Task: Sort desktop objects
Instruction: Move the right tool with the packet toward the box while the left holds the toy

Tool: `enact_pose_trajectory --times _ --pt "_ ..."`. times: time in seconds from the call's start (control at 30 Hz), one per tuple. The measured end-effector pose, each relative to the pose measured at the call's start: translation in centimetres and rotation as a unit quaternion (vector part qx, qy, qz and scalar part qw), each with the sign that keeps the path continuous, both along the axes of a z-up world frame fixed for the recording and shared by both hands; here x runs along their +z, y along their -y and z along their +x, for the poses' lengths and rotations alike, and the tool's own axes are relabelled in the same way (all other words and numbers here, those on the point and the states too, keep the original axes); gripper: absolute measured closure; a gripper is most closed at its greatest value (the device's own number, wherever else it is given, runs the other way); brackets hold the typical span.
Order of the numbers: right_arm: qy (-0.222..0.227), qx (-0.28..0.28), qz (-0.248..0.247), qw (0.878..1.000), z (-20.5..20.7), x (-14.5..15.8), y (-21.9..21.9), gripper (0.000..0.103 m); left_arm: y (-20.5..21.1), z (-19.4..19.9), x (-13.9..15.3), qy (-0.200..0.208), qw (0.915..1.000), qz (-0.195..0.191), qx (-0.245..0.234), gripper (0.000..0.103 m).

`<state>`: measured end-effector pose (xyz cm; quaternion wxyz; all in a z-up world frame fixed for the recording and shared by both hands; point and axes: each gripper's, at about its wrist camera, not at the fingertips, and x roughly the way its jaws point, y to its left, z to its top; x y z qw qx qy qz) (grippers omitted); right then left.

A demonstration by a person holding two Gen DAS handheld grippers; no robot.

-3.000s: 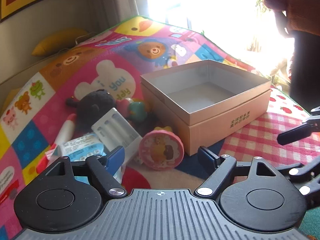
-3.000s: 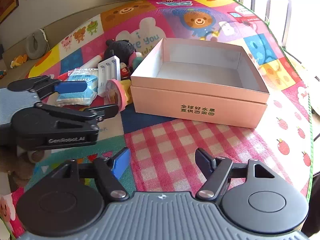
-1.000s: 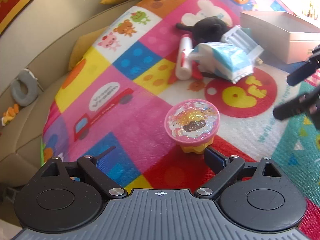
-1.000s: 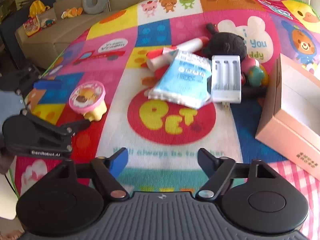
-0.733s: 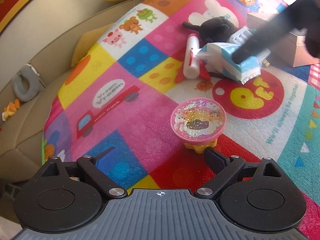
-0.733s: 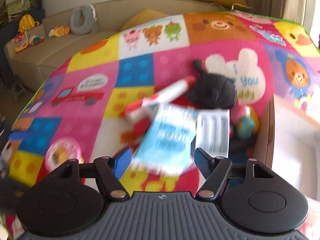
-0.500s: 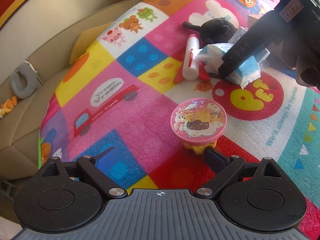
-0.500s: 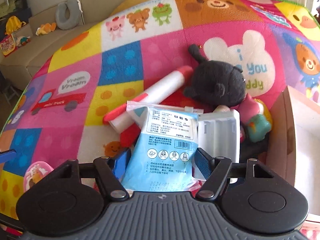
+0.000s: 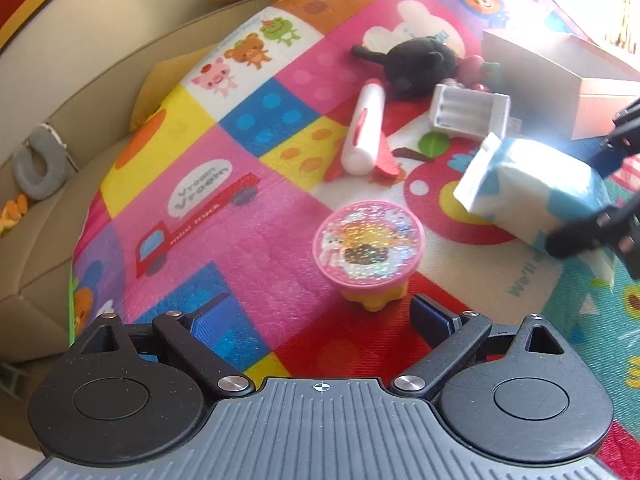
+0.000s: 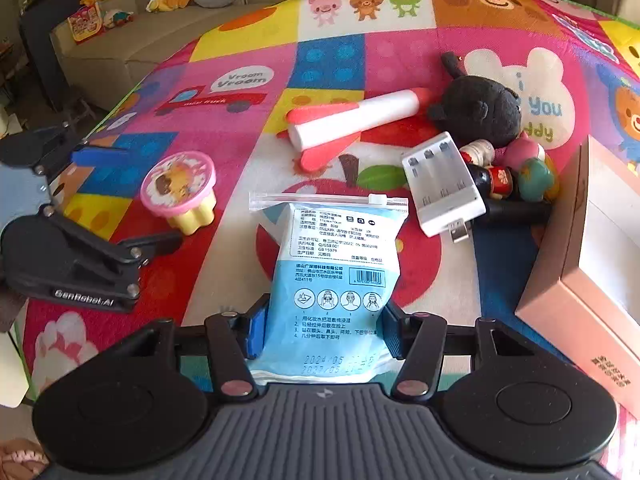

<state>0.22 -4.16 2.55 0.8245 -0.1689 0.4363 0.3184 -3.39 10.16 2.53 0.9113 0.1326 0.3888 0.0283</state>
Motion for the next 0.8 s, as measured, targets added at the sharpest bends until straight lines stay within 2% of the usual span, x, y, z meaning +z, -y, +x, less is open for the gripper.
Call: enact_pose_trajectory --times 0.2,0.33,0.47,0.57,0.63,0.73,0.8 --pt "0.012 0.004 -0.009 1.000 -2.3 -0.1 2.0 0.048 0.9 -1.0 0.7 0.021 0.9987 -0.031 -0.035 0.006" --pt "0.024 -0.009 -0.016 1.000 -2.1 -0.2 2.8 0.046 1.8 -0.9 0.8 0.037 0.9980 -0.025 -0.045 0.006" --pt "0.031 -0.021 -0.015 0.999 -1.8 0.0 3.1 0.040 1.3 0.6 0.3 0.032 0.9987 -0.034 -0.022 0.023" --pt "0.041 -0.032 -0.004 0.999 -1.3 0.2 2.8 0.039 0.5 1.6 -0.2 0.022 0.9986 -0.047 -0.005 0.031" --pt "0.046 -0.037 0.003 0.998 -0.9 0.2 2.4 0.039 0.3 1.9 -0.5 0.018 0.9986 -0.049 -0.001 0.045" --pt "0.053 -0.040 0.006 0.998 -0.6 0.2 2.1 0.049 0.6 1.5 -0.4 0.020 0.9988 -0.045 -0.006 0.047" --pt "0.057 -0.041 0.009 0.997 -1.3 0.4 2.5 0.050 1.1 0.9 -0.3 0.023 0.9987 -0.043 -0.015 0.047"
